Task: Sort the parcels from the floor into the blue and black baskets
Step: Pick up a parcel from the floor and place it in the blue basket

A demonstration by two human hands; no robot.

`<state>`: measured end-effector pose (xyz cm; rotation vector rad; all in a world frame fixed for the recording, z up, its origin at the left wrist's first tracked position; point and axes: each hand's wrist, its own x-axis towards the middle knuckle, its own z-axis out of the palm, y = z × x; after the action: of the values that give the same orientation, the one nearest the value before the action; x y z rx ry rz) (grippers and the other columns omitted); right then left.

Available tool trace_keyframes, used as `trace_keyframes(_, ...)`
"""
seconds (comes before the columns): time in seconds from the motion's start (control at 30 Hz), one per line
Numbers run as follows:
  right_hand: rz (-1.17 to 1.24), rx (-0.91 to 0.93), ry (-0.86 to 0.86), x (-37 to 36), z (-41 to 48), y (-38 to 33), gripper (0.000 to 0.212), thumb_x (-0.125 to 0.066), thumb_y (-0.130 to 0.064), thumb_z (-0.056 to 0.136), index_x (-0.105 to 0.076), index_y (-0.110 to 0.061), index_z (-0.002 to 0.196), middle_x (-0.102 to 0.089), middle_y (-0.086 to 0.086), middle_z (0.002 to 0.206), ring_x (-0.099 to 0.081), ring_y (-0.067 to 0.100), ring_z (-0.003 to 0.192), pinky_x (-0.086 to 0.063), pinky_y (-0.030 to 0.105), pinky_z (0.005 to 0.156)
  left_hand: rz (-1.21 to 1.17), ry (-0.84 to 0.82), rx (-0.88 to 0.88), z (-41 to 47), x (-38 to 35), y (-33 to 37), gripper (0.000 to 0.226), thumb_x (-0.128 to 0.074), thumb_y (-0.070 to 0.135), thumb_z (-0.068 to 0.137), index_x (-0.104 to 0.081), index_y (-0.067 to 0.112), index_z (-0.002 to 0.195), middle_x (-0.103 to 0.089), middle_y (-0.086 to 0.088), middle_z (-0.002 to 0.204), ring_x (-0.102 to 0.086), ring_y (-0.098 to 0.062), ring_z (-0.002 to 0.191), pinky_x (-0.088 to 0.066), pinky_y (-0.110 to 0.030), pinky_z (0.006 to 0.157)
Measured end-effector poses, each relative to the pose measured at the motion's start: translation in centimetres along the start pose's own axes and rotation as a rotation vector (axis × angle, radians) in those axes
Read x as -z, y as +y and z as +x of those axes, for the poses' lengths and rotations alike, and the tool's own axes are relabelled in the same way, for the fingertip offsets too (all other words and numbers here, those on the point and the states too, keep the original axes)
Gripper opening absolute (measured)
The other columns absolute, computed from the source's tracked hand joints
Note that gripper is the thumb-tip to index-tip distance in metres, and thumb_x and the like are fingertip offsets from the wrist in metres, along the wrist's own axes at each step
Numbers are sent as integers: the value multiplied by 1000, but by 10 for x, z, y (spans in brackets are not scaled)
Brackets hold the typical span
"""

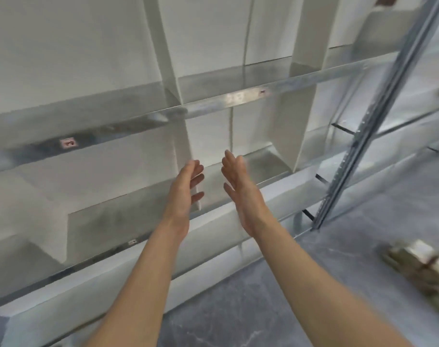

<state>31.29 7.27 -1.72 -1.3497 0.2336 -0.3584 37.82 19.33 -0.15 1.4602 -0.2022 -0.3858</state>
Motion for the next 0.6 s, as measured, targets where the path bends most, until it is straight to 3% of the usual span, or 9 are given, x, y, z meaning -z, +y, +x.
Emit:
trace_keyframes(0.23, 0, 7, 297, 133, -30, -10, 86, -34, -81, 88, -32, -38, 162, -33, -18, 168, -34, -2, 151, -24, 38, 128, 61, -335, 78, 10, -147, -30, 37, -45, 56, 104, -67, 31, 121, -70, 10, 129, -64, -8, 121, -49, -46, 109)
trace_keyframes(0.37, 12, 21, 501, 191, -49, -12, 84, -38, -83, 86, -36, -43, 159, -36, -17, 167, -37, -3, 148, -26, 34, 125, 89, -548, 123, 12, -217, -49, 47, -53, 65, 92, -70, 31, 118, -72, 11, 126, -65, -6, 120, -50, -45, 106)
trace_keyframes(0.53, 28, -16, 719, 245, -70, -22, 58, -40, -86, 84, -50, -57, 134, -47, -27, 151, -41, -6, 141, -26, 32, 123, 111, -765, 199, 15, -291, -72, 34, -46, 50, 105, -71, 27, 111, -75, 8, 119, -66, -11, 118, -50, -42, 101)
trace_keyframes(0.6, 24, -12, 811, 265, -77, -20, 73, -42, -87, 78, -48, -53, 143, -45, -22, 157, -40, 0, 146, -25, 37, 126, 131, -835, 219, 15, -317, -82, 33, -47, 49, 105, -70, 27, 115, -72, 4, 127, -65, -12, 119, -51, -38, 93)
